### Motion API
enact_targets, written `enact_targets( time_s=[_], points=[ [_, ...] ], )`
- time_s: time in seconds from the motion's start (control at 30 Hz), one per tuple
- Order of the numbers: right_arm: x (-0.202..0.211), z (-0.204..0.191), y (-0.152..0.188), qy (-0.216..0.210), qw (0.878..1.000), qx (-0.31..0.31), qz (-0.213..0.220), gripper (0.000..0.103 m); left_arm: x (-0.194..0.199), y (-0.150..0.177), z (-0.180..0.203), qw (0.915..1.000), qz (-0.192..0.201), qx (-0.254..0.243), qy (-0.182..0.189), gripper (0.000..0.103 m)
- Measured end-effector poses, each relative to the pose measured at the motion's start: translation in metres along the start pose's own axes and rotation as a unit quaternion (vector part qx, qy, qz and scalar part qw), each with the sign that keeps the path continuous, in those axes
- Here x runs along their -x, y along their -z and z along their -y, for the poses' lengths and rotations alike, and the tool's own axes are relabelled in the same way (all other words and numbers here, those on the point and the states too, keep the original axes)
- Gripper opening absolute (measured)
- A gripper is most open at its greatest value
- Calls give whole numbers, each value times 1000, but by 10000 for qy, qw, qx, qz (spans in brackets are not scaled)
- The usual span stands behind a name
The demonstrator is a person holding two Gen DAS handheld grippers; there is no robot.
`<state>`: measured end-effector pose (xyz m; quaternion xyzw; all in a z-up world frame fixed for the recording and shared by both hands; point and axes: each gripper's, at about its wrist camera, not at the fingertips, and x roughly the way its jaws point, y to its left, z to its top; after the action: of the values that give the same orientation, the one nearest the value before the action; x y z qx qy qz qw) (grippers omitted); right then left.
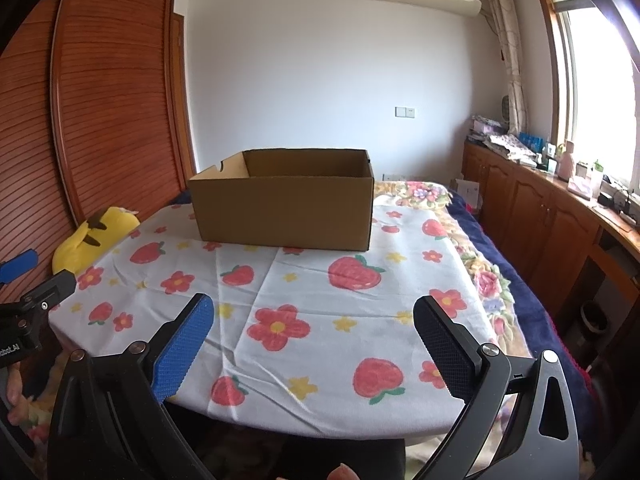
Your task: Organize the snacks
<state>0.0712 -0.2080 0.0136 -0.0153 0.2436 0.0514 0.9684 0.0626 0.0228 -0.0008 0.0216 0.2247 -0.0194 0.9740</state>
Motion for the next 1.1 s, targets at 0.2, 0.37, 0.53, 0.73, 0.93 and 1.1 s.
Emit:
enact_targets(
  time_s=[0.2,0.37,0.53,0.73,0.93,1.1],
  points=[
    [1,2,-1,47,10000,-18,12,102,2,-1,1,10000,43,-52,-30,98],
    [1,2,-1,50,10000,-19,12,102,3,-2,0,10000,57,-19,-26,98],
    [1,2,-1,49,10000,-21,10,102,4,-2,0,10000,63,-20,-27,98],
    [2,2,-1,55,10000,-11,30,102,4,-3,0,10000,80,-25,-34,98],
    [3,2,-1,63,10000,-13,42,102,5,-3,0,10000,88,-21,-31,98],
    [4,3,-1,64,10000,-21,51,102,5,-4,0,9999,95,-22,-37,98]
  ],
)
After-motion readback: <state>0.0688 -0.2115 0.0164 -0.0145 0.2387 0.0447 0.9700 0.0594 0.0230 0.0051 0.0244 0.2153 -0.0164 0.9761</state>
